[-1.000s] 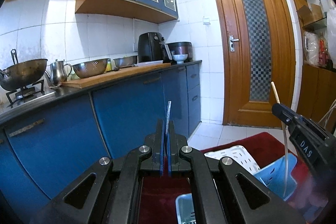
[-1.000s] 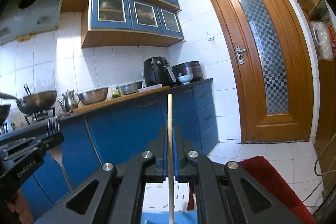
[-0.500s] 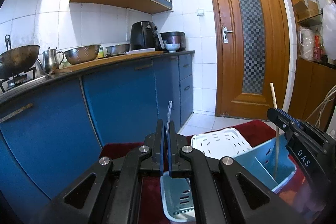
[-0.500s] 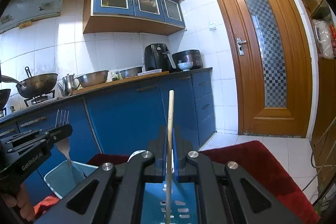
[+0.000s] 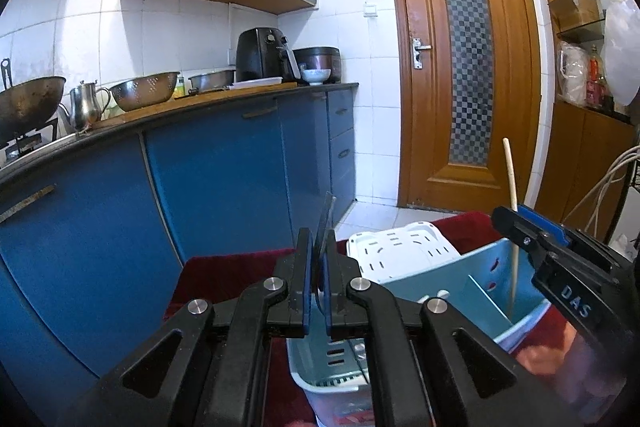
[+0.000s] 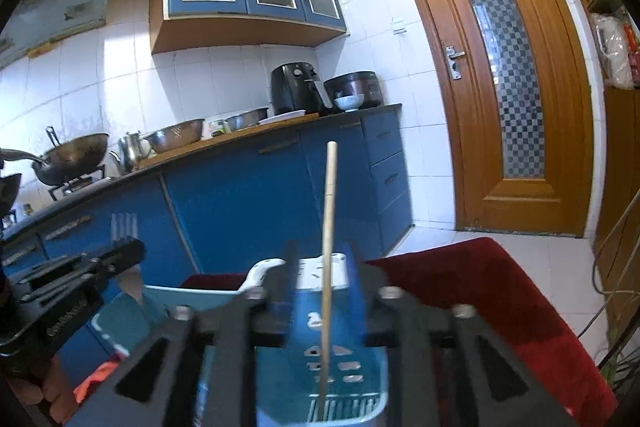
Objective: Organize utensils
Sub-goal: 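Lower the fork into the box with the left tool while the right tool drops the chopstick in, then reach down and grasp the beige plastic spoon with the left tool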
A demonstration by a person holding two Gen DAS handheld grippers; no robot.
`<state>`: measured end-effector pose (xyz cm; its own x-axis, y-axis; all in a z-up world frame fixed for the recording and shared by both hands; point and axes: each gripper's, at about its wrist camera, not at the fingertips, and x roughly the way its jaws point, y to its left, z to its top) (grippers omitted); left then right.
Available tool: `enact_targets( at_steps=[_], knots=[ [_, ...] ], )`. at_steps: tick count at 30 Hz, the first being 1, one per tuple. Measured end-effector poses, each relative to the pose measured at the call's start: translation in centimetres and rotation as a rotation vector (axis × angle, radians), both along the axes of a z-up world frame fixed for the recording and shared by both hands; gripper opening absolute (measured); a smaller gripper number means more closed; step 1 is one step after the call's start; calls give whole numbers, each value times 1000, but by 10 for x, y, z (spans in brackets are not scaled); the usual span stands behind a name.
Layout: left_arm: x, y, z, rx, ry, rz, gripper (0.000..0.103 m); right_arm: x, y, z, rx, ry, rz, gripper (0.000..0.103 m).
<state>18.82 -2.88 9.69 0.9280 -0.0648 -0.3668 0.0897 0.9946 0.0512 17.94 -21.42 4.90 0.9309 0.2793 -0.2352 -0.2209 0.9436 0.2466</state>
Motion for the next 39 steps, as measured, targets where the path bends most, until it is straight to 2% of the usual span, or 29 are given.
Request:
enact_targets(
  at_steps=[3,4,5,16,28,39],
  knots=[
    [-4,0,3,-5,7,1,17,-7,0,5,7,-6,14,43],
    [-6,0,5,-5,8,6,26,-9,0,7,6,-9,18,46],
    [-9,1,7,-7,8,7,31,-12,0,10,6,-13,22,47],
    [-29,12,25,-75,54,-39,32,-40,-9,29,36,-10,22,50],
    [-70,18,41,-76,63,-52,32,-79,-20,48,69,18,22,50],
    [-111,24,31,-54,111,-14,32,-114,-32,42,49,159,-14,50]
  ],
)
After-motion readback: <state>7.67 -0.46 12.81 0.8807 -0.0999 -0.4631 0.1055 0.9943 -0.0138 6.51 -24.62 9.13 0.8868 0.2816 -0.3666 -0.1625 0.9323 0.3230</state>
